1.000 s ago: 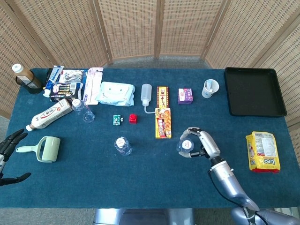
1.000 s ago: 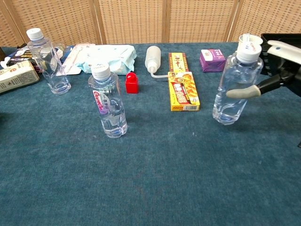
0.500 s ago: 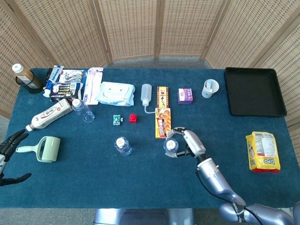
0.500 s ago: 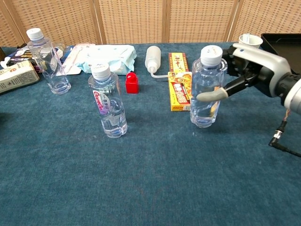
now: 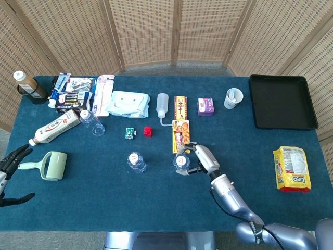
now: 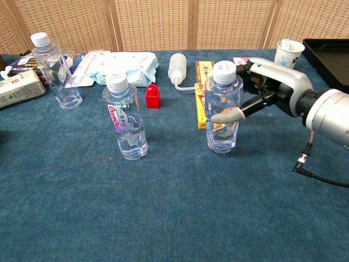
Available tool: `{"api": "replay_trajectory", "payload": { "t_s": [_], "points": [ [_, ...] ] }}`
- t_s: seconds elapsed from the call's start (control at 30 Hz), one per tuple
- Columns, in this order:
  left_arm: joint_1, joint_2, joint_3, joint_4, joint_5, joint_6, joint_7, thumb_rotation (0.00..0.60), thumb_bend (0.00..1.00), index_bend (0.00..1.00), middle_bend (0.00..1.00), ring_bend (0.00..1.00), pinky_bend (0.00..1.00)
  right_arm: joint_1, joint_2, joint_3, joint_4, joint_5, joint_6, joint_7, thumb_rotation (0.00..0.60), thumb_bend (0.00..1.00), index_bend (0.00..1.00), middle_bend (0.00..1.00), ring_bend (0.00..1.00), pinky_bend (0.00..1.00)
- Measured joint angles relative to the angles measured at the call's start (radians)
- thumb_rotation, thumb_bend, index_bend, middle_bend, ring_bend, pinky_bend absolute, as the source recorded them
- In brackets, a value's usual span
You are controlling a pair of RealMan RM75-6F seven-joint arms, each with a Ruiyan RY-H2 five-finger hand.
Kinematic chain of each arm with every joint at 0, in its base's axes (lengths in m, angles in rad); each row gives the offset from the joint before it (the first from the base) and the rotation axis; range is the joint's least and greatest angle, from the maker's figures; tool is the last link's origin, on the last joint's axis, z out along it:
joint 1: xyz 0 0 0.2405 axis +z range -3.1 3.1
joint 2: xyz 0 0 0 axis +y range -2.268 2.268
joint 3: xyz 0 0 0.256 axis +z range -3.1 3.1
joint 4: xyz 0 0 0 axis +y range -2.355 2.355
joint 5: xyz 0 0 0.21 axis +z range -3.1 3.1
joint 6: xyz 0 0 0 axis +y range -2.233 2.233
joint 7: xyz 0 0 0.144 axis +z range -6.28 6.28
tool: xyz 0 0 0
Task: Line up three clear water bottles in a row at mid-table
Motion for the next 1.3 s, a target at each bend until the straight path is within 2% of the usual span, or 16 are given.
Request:
{"api": "replay_trajectory", "payload": {
  "t_s": [1.03, 1.3],
  "points": [
    [-0.005, 0.003, 0.010, 0.005, 0.019, 0.003, -0.012, 0.600, 0.11, 0.00, 0.00, 0.00, 0.10, 0.060, -0.051, 0.039, 0.004, 0.087, -0.077, -0.078, 0.600, 0.20, 0.51, 0.60, 0.34, 0.20],
    [-0.003, 0.003, 0.013, 0.007, 0.023, 0.009, -0.016, 0.600, 0.11, 0.00, 0.00, 0.00, 0.10, 0.062, -0.051, 0.038, 0.015, 0.091, -0.083, -0.078, 0.600, 0.20, 0.43, 0.53, 0.33, 0.20]
  ]
}}
